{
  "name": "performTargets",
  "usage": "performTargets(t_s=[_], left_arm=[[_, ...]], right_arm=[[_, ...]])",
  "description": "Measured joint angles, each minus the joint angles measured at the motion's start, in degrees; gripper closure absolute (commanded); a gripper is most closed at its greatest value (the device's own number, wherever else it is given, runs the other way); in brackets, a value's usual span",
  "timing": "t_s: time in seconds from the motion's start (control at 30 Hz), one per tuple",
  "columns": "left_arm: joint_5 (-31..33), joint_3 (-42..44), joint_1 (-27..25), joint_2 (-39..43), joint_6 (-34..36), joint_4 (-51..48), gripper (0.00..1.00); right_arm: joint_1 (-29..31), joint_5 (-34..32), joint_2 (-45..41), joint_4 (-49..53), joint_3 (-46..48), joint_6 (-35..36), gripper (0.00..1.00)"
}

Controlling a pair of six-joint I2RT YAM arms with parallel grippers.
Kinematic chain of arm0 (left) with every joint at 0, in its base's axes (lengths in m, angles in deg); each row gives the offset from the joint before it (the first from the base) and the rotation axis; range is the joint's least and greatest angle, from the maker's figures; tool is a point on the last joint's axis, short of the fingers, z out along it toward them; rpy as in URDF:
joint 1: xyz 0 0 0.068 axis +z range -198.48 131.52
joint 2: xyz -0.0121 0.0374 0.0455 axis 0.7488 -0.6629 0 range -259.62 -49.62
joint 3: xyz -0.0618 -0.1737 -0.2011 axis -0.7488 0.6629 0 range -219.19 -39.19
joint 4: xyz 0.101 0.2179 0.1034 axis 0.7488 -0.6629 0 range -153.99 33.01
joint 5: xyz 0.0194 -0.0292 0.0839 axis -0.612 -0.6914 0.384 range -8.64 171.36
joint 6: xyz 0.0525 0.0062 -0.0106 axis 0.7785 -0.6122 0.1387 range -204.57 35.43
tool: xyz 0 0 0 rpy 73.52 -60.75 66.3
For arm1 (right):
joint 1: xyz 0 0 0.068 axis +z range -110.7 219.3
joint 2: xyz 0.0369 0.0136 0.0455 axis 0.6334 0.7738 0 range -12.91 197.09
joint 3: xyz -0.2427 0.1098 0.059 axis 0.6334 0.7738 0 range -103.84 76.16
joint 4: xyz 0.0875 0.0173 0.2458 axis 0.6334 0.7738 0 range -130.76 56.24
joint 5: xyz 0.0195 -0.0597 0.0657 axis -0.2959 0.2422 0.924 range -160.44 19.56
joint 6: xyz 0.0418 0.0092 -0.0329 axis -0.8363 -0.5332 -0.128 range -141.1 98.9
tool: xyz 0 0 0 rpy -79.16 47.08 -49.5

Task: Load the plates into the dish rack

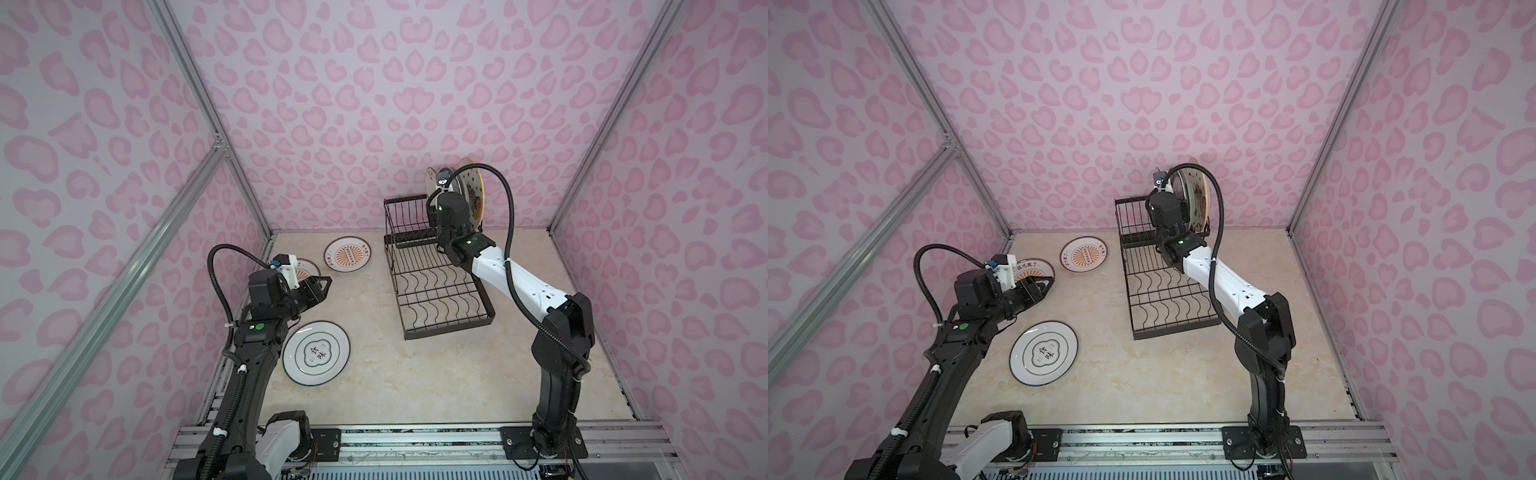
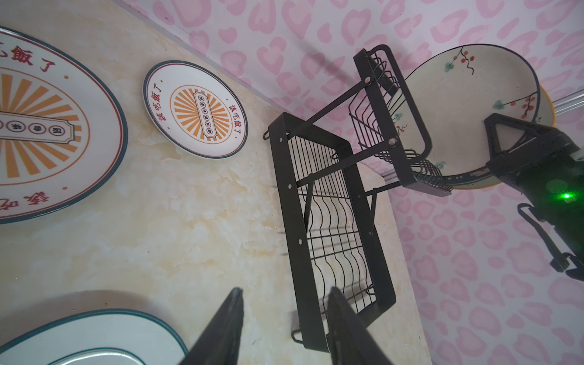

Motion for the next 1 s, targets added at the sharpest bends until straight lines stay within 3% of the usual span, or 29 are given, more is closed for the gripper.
performTargets(t_s=[0.17, 0.63, 1.0], left_arm=[[0.04, 0.0, 0.0, 0.0, -0.02, -0.04, 0.52], [0.02, 0.0, 0.02, -0.02, 0.0, -0.13, 0.49], [0.02, 0.0, 0.02, -0.15, 0.0, -0.55, 0.47]], right_arm=[[0.0, -0.09, -0.17, -0.28, 0.46, -0.39, 1.0], [0.07, -0.35, -2.25, -4.76, 2.95, -0.83, 0.71], [0.07, 0.28, -4.52, -6.05, 3.65, -0.79, 0.6]])
